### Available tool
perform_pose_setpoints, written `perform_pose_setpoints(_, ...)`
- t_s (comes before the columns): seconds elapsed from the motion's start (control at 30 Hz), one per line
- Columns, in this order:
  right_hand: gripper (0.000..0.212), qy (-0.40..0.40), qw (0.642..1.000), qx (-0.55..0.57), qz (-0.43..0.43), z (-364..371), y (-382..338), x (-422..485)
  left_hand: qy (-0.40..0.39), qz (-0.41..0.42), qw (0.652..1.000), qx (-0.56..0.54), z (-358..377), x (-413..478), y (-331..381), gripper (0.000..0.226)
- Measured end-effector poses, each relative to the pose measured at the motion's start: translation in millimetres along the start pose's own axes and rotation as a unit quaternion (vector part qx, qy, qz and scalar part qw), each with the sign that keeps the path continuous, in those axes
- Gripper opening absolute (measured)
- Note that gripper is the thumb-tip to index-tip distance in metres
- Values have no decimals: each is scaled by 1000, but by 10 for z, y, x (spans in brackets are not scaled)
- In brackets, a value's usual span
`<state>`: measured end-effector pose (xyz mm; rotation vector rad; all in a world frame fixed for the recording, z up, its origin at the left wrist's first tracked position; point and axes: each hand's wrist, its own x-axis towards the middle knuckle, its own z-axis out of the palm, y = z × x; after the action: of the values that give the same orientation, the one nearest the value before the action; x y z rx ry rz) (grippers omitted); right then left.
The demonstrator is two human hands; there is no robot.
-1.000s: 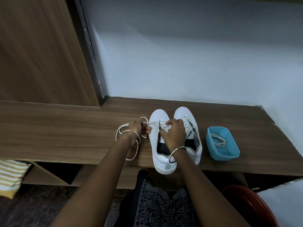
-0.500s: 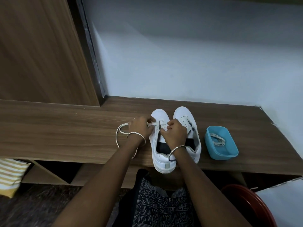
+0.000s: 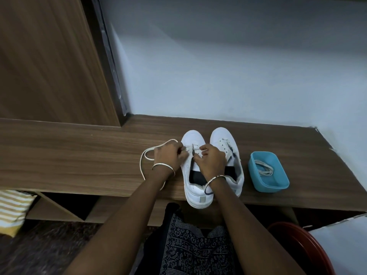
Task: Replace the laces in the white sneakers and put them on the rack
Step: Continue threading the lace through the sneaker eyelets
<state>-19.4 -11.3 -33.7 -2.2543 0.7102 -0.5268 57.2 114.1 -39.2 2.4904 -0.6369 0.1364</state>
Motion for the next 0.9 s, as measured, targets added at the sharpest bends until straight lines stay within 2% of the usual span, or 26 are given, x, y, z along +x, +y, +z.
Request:
perform_pose_setpoints(0.07, 29, 2, 1000, 2, 5, -3, -12, -2, -48, -50, 987, -147, -14, 9, -22, 35)
perform_pose_setpoints(0.13, 27, 3, 1000, 7, 8, 1, -16, -2, -111, -99, 965, -217, -29, 35, -41, 40)
perform_pose_setpoints(0.27, 24, 4, 1000, 4, 3, 6, -15, -4, -196, -230, 885, -355, -8, 39, -109, 39)
perform_pose_setpoints(0.33, 24, 4, 1000, 1, 0, 8, -18, -4, -267, -259, 875, -310, -59, 39, -199, 34)
perform_pose_setpoints(0.37, 24, 4, 1000, -2, -1, 9, -17, -5, -295, -256, 883, -261, -105, 35, -230, 33)
perform_pose_setpoints(0.4, 24, 5, 1000, -3, -3, 8, -14, -5, -303, -231, 905, -187, -131, 51, -277, 33)
perform_pose_setpoints(0.43, 24, 7, 1000, -4, -3, 11, -11, -5, -281, -194, 936, -86, -166, 60, -304, 33)
perform_pose_setpoints(0.47, 24, 9, 1000, -3, -3, 16, -8, -3, -220, -157, 963, 14, -182, 63, -309, 30)
perform_pose_setpoints(0.53, 24, 10, 1000, 1, -1, 21, -3, -3, -87, -125, 980, 127, -211, 67, -221, 26)
perform_pose_setpoints(0.6, 24, 11, 1000, 4, 1, 19, -10, -3, -11, -103, 985, 141, -166, 125, -131, 21)
perform_pose_setpoints(0.63, 23, 11, 1000, 4, 2, 17, -17, -5, -3, -75, 988, 133, -126, 162, -104, 20)
perform_pose_setpoints(0.77, 21, 9, 1000, 2, 2, 16, -15, -5, -63, 9, 992, 107, 25, 268, -48, 18)
perform_pose_setpoints(0.9, 19, 11, 1000, 6, 3, 22, -6, -2, -57, 41, 988, 137, 71, 268, -74, 12)
